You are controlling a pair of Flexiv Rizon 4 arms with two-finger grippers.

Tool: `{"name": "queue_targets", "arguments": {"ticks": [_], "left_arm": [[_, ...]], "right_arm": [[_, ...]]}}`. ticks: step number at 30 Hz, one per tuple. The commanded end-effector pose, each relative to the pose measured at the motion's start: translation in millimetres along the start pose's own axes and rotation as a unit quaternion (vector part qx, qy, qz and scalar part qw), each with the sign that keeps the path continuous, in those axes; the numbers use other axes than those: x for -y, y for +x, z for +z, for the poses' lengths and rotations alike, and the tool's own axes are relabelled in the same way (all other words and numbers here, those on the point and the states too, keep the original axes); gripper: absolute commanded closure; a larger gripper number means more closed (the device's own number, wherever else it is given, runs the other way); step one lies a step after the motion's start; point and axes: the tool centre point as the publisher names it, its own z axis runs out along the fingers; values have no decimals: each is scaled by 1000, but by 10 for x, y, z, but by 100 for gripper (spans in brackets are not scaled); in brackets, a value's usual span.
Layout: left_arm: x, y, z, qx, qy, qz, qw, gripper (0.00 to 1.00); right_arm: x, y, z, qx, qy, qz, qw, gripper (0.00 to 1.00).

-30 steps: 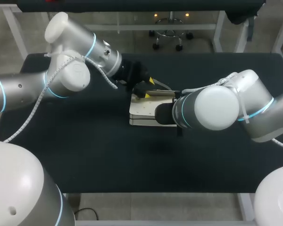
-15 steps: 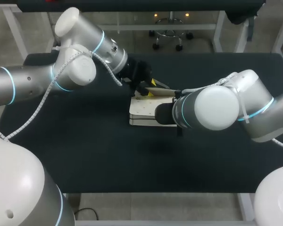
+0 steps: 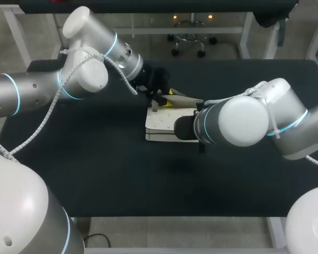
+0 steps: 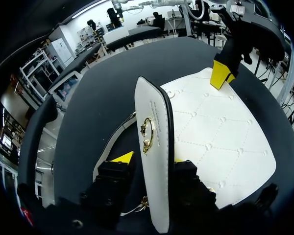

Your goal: Pick up the bag, open it, inspect its contents, close it, and place it on the opposite side

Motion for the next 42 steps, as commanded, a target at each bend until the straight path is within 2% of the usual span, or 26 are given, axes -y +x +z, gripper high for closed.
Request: {"name": "queue_targets", "arguments": {"ticks": [1,3,4,5,17,18,19,20,21,32,37,41,42], "left_arm": [[-17,-26,33,-1,3,-3,1000,71],[-19,-33,32,-2,5,-5,1000,80],[-19,-35,32,-2,5,-6,1000,93],[-19,-36,32,-3,6,-7,1000,100],[-41,-42,5,-5,20,-19,1000,100],[-40,-43,-4,-4,21,-20,1000,100],[-37,-46,-17,-3,21,-20,1000,100],[-30,-51,-36,-1,24,-21,1000,100],[-25,-54,-51,0,24,-21,999,100],[100,-110,-327,21,20,-28,999,100],[100,-110,-327,21,20,-28,999,100],[100,-110,-327,21,20,-28,999,100],[100,-110,-327,21,20,-28,999,100]], "right_arm": [[34,48,13,33,-7,0,999,100],[34,48,13,33,-7,0,999,100],[34,48,13,33,-7,0,999,100],[34,48,13,33,-7,0,999,100],[34,48,13,33,-7,0,999,100],[29,41,-1,33,-10,3,999,91],[25,37,-12,32,-13,4,999,63],[16,30,-37,31,-17,6,999,6],[8,26,-58,30,-19,7,999,0],[-91,-78,-507,17,-24,11,1000,0],[-122,-142,-684,12,-20,7,1000,0],[-138,-186,-741,-3,-13,7,1000,0],[-140,-199,-744,-8,-8,8,1000,13]]}}
